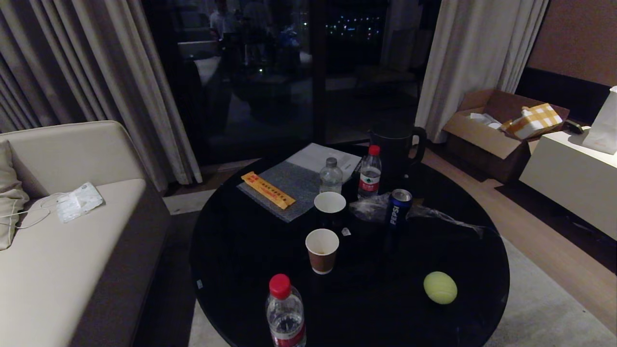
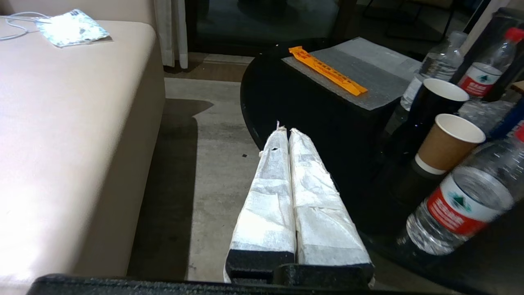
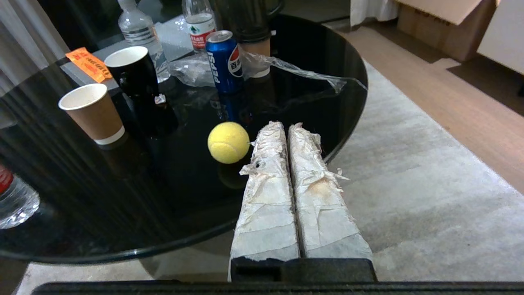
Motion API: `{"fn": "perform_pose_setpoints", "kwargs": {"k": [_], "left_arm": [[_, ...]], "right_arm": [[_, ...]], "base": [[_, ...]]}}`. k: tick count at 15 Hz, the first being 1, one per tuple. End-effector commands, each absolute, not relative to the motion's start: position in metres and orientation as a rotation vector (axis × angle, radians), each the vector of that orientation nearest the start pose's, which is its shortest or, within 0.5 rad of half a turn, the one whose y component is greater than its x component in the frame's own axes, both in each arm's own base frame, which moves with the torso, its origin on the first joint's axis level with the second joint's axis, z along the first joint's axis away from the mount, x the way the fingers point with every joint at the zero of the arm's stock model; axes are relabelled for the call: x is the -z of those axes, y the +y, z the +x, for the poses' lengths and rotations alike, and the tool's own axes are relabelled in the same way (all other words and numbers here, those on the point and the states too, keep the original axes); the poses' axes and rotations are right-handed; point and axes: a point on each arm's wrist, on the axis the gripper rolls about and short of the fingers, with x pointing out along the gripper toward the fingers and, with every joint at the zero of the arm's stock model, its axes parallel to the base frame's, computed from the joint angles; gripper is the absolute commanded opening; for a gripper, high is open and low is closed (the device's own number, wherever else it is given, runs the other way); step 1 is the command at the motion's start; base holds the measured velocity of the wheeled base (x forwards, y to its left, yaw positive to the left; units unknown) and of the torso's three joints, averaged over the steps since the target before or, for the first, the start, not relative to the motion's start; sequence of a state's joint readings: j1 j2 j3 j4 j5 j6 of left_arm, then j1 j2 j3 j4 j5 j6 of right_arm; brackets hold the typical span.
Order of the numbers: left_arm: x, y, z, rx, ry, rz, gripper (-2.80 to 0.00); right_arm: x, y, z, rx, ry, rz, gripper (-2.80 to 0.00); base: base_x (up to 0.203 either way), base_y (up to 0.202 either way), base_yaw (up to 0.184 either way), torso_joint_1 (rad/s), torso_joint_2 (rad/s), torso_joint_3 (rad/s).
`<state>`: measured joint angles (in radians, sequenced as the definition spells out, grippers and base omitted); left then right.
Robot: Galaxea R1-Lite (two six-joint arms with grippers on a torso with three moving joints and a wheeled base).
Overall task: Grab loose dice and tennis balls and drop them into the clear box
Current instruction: Pick up the ball on the table
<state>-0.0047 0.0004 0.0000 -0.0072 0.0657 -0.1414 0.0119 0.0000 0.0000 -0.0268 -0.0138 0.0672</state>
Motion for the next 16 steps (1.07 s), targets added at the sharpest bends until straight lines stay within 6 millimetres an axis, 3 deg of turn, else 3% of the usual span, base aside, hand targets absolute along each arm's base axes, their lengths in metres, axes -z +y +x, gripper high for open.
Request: {"fn": "perform_pose_setpoints", "kwargs": {"k": [1, 16], "left_arm": [[-0.0759, 0.0016, -0.0226, -0.062, -0.009, -0.143, -2.80], [-0.0761, 0.0016, -0.0227, -0.061, -0.010, -0.143, -2.80]], "right_arm": [[-0.0762, -0.0006, -0.0221, 0.001, -0.018, 0.066, -2.80], [-0.0762, -0.0005, -0.0221, -0.001, -0.018, 0.063, -2.80]], "base": [[0.061, 0.000, -0.002, 0.011, 0.00, -0.002], [0.000, 0.000, 0.000, 0.000, 0.00, -0.006]]}}
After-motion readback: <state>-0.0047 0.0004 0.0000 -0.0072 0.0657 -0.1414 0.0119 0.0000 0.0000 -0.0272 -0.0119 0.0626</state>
